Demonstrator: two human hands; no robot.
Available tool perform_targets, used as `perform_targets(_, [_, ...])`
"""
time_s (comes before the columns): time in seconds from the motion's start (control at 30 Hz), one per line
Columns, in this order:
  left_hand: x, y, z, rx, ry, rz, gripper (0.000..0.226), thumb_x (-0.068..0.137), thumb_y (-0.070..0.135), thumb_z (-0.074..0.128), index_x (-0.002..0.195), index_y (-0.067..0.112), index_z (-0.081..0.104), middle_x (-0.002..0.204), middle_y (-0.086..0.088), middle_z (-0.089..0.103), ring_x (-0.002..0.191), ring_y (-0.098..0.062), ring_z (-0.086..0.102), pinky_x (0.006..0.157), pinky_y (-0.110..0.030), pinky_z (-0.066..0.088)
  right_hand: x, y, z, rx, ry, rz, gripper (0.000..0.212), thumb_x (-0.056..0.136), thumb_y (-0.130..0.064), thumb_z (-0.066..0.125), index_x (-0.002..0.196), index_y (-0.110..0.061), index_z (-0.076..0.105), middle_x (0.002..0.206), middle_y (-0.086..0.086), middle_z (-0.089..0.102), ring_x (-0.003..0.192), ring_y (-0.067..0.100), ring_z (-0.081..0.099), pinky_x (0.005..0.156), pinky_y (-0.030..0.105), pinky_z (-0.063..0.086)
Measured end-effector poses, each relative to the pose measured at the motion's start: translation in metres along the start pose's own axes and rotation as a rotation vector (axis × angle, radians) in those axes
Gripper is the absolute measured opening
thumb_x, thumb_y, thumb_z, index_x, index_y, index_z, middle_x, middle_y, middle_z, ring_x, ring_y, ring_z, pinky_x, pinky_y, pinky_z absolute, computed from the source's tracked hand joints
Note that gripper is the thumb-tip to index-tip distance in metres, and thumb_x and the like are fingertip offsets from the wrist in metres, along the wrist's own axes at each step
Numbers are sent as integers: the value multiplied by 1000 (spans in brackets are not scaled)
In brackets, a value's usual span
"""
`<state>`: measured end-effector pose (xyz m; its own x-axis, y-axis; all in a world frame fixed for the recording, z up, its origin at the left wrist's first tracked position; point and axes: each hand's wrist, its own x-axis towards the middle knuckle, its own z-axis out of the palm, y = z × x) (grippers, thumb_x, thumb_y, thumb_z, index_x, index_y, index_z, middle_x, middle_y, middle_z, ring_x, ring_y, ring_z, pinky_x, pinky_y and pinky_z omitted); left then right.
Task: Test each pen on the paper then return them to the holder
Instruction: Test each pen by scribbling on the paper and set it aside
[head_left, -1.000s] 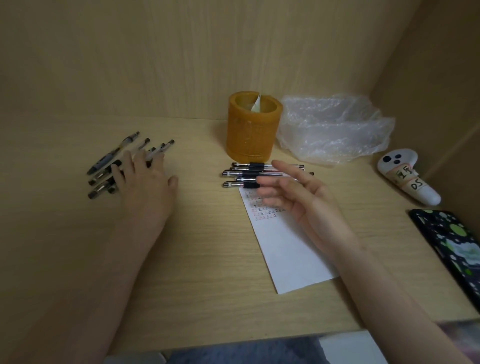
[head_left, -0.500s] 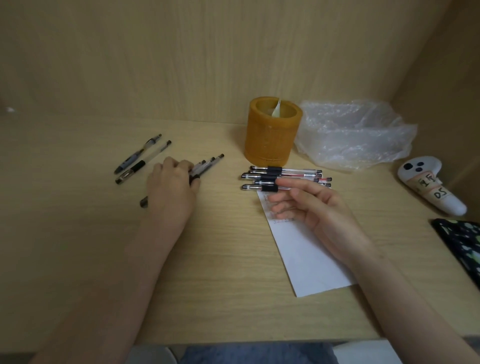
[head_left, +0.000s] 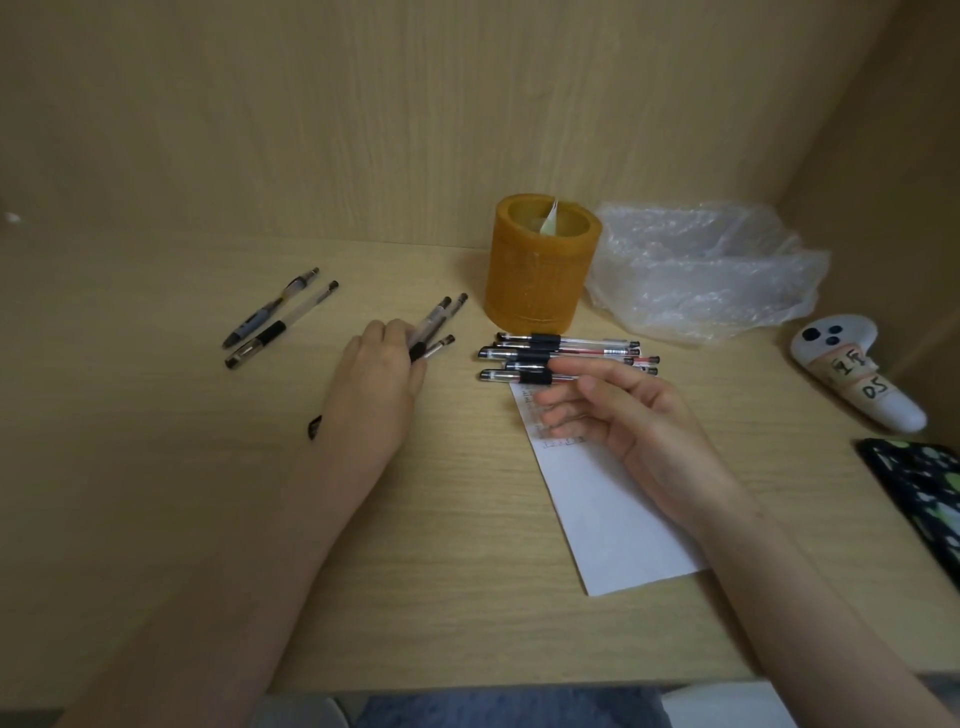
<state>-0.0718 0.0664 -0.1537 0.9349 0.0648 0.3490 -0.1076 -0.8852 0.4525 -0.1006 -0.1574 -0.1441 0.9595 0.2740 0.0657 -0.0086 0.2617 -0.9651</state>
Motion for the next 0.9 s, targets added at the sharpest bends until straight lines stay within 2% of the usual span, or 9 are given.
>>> perform_targets(0.13, [-7, 22, -5, -223, 55, 182, 29, 92, 18, 51, 121, 10, 53, 107, -3, 52, 96, -14, 49, 82, -24, 38, -1, -1, 1, 15, 19, -15, 33, 86, -12, 52, 114, 1, 61, 90, 17, 72, 73, 22, 68, 70, 30, 57])
perform_targets(0.23, [-11, 30, 0, -188, -15, 263, 31, 92, 17, 52, 122, 11, 53, 105, -3, 53, 96, -14, 49, 82, -25, 39, -1, -1, 1, 11, 28, -20, 32, 85, -14, 53, 113, -1, 62, 87, 15, 72, 70, 20, 66, 66, 27, 55])
perform_targets(0.37, [-12, 21, 5, -56, 6, 132, 33, 93, 21, 49, 125, 11, 51, 107, -5, 53, 93, -12, 47, 79, -23, 37, -1, -1, 0, 4, 30, -15, 32, 86, -14, 53, 113, 0, 62, 87, 15, 71, 70, 19, 66, 66, 26, 54])
perform_targets(0.5, [-11, 16, 4, 103, 1, 17, 34, 95, 20, 46, 126, 7, 50, 108, -11, 52, 96, -21, 48, 79, -29, 38, 0, 0, -1, 9, 32, -16, 31, 86, -14, 53, 112, -1, 63, 87, 15, 71, 70, 20, 65, 67, 26, 54])
perform_targets(0.6, [-14, 19, 2, 210, -18, 14, 31, 97, 18, 43, 124, 5, 51, 107, -13, 51, 97, -24, 47, 79, -30, 39, -1, 0, -1, 8, 29, -10, 32, 86, -14, 53, 113, 0, 62, 89, 16, 71, 70, 21, 65, 66, 26, 54])
perform_targets(0.7, [-18, 24, -3, 371, -75, 36, 29, 98, 11, 41, 124, 2, 50, 112, -16, 50, 104, -28, 45, 85, -34, 41, -2, -1, 0, 3, 27, -6, 33, 87, -14, 52, 114, 2, 61, 89, 16, 71, 70, 21, 65, 66, 26, 54])
perform_targets(0.77, [-19, 26, -6, 393, -100, 18, 27, 97, 9, 42, 122, 2, 49, 117, -18, 48, 109, -32, 43, 89, -37, 38, -2, -1, 0, 4, 26, -4, 33, 87, -14, 52, 115, 3, 61, 88, 16, 71, 70, 20, 66, 66, 26, 54])
perform_targets(0.83, [-18, 26, -8, 413, -59, 64, 25, 92, 7, 51, 115, 0, 55, 116, -21, 53, 108, -37, 47, 88, -41, 41, -2, -1, 0, 7, 28, -3, 33, 88, -13, 51, 116, 4, 60, 88, 16, 71, 70, 20, 66, 66, 26, 54])
perform_targets(0.9, [-16, 23, -5, 355, 73, 123, 24, 84, 9, 62, 105, -2, 64, 111, -25, 60, 103, -40, 53, 83, -43, 48, -2, -2, 0, 7, 29, -2, 32, 90, -12, 50, 116, 4, 60, 88, 17, 71, 70, 20, 66, 66, 26, 54])
